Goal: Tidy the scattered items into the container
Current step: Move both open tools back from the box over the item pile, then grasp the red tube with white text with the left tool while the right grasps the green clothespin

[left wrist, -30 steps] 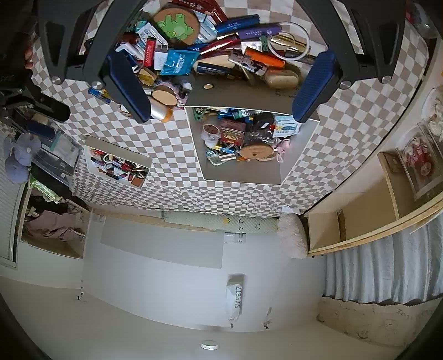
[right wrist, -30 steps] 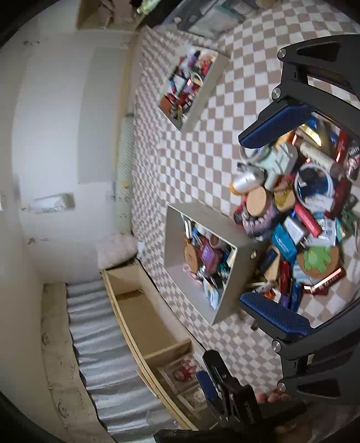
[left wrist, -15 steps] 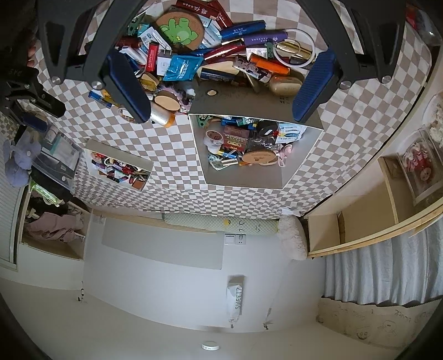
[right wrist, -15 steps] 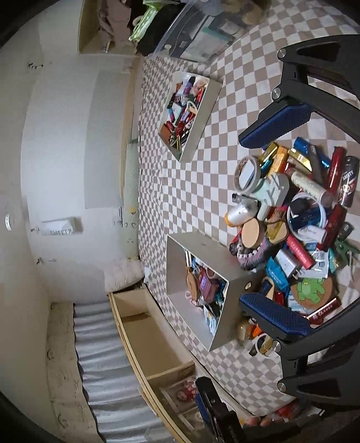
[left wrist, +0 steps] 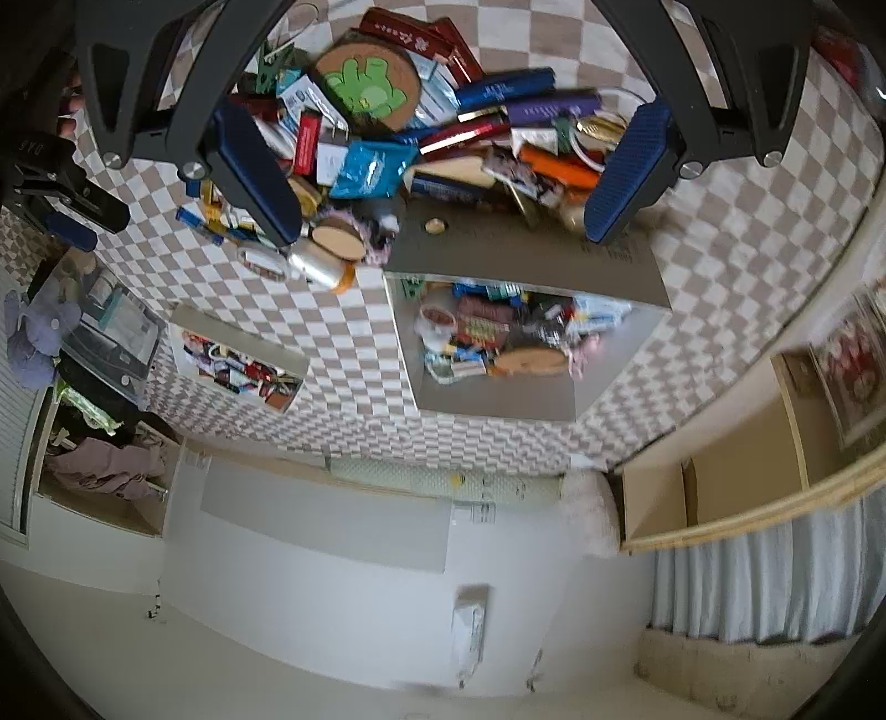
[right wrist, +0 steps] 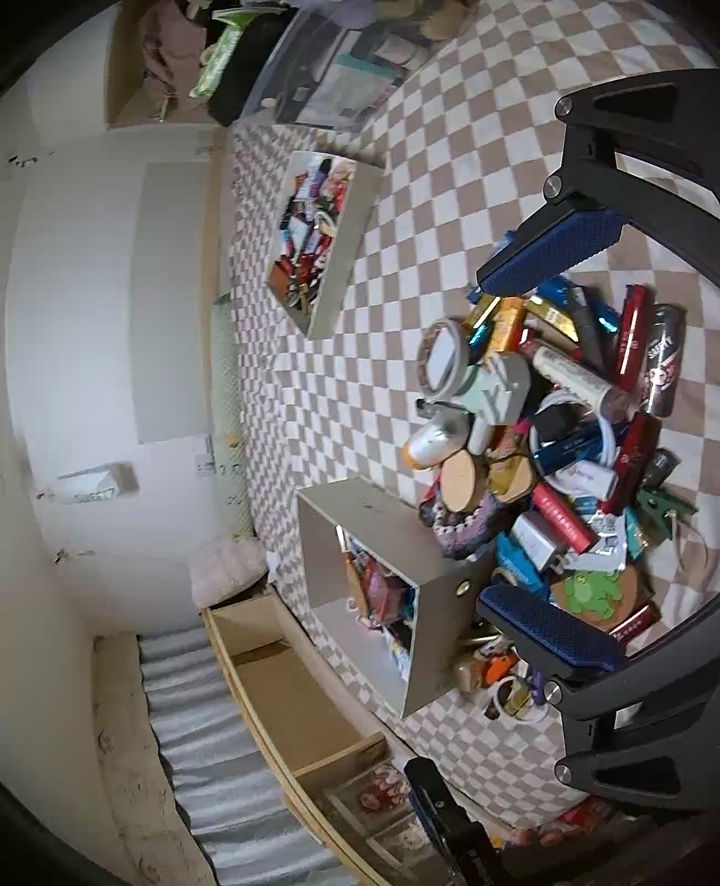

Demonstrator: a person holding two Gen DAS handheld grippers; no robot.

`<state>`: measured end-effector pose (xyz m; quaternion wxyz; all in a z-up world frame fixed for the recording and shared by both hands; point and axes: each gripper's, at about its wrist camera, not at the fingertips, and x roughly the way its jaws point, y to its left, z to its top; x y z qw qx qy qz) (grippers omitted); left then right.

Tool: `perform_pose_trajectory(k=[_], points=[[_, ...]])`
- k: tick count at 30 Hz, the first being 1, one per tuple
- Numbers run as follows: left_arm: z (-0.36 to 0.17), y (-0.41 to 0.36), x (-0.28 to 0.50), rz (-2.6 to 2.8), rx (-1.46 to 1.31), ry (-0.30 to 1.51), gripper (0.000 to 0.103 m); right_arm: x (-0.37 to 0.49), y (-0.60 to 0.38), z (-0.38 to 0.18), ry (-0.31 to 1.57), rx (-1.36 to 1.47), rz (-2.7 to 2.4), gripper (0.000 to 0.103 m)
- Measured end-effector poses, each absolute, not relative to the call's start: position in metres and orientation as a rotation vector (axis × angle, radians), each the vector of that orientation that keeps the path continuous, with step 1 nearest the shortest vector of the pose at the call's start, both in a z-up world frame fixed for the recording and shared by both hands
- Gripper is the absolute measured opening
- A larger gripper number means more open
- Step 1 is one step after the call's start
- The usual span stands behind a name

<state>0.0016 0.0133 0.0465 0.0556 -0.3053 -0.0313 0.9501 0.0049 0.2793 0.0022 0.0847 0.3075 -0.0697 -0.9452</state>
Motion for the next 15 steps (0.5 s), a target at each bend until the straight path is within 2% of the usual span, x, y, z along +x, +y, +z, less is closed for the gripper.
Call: perform_pose_trajectory(k=[11, 15], points=[[-0.003, 0.028, 0.001, 2.817, -1.094, -0.043, 0.103, 0.002, 0.287, -0.036, -0.325, 1.067, -2.781, 0.103], [-0.019, 0.036, 0.002, 2.783, -1.149, 0.034, 0.103, 0.0, 0.289, -0.05, -0.355, 1.129, -2.753, 0.103]])
